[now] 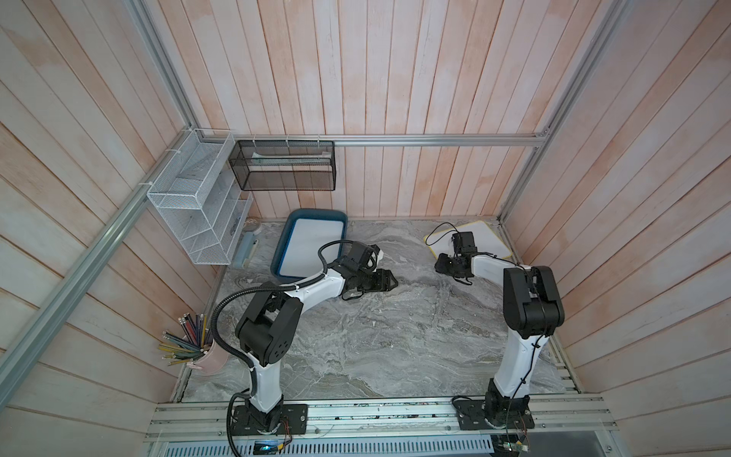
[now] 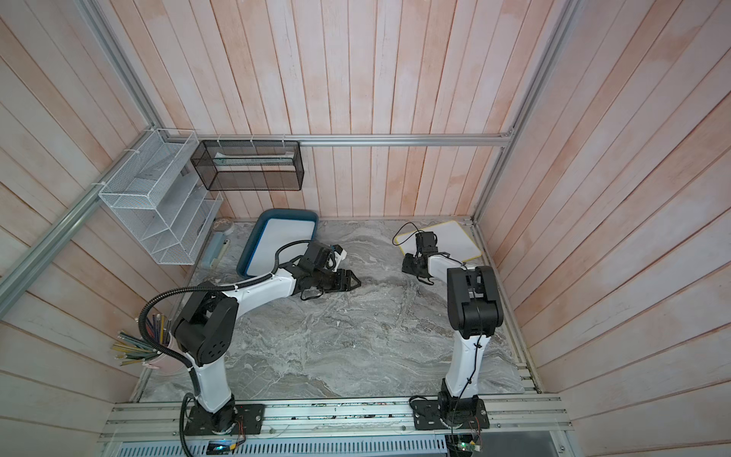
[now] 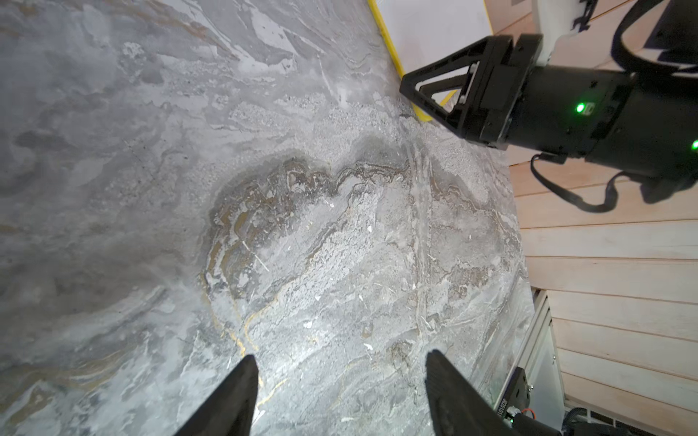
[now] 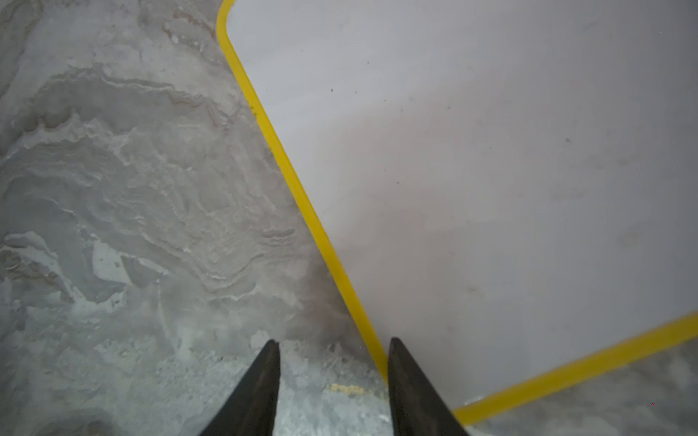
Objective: Put the whiteboard into the storage box
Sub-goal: Move the whiteboard to the center of the board.
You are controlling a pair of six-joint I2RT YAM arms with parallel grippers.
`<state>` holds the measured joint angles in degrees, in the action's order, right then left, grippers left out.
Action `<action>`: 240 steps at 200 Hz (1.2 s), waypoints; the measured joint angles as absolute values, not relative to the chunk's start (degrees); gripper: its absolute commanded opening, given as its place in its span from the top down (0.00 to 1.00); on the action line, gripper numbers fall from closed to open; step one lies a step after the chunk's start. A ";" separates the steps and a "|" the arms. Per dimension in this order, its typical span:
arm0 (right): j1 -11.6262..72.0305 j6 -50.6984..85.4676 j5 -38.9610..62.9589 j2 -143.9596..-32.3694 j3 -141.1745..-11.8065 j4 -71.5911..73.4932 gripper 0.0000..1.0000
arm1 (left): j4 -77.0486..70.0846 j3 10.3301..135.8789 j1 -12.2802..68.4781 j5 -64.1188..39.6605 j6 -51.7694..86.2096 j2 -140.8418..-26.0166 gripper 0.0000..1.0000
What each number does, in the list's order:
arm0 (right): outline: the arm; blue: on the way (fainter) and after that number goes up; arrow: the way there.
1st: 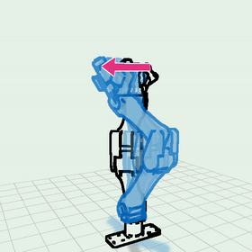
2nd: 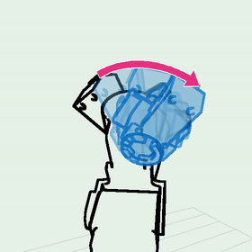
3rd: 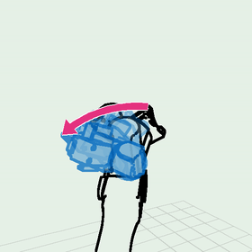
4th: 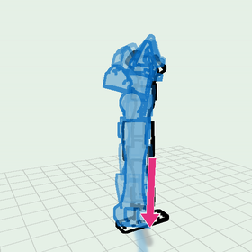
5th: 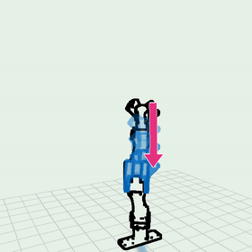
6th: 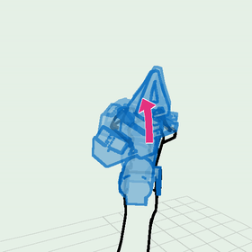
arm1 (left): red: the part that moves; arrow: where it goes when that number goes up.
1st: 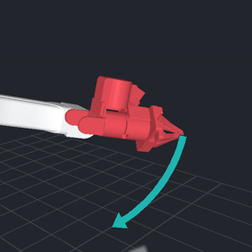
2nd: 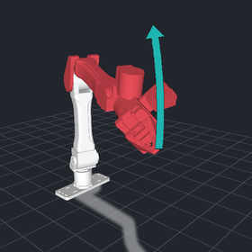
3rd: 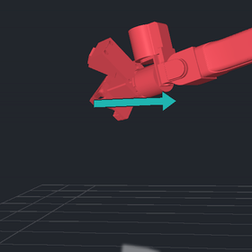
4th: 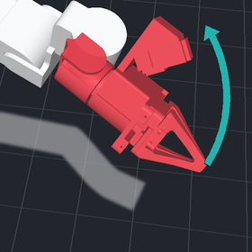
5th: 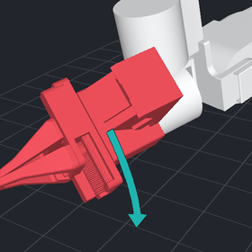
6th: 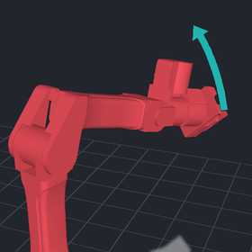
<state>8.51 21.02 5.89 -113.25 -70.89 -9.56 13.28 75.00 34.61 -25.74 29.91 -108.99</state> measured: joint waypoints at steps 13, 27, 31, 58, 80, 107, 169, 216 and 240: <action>10.00 21.28 5.96 -112.79 -70.19 -9.28 0.53 | 13.28 75.00 34.54 -25.74 29.78 -108.99 0.28; 11.62 21.61 6.20 -112.40 -69.54 -8.95 0.53 | 13.28 75.00 34.50 -25.82 29.78 -108.99 0.28; 12.08 21.69 6.31 -112.27 -69.34 -8.84 0.53 | 13.28 75.00 34.50 -25.87 29.78 -108.99 0.28; 14.96 22.79 7.31 -111.22 -67.81 -8.34 0.53 | 13.30 75.00 34.33 -25.87 29.78 -109.01 0.28; 17.30 23.90 8.49 -110.04 -65.95 -7.46 0.53 | 13.28 75.00 33.95 -25.85 29.80 -108.99 0.28; 20.51 25.43 10.72 -108.44 -63.37 -6.24 0.53 | 12.86 74.96 32.51 -25.85 30.28 -108.99 0.28; 29.56 28.86 19.97 -102.59 -53.63 -1.67 0.53 | 9.78 75.99 27.94 -26.28 33.54 -109.25 0.28; 33.10 33.54 24.67 -94.13 -43.46 -1.13 0.53 | 9.43 85.30 27.18 -26.50 34.09 -114.37 0.28; 32.82 35.27 23.66 -88.92 -40.36 -5.89 0.53 | 9.65 88.25 27.16 -26.74 34.06 -117.08 0.28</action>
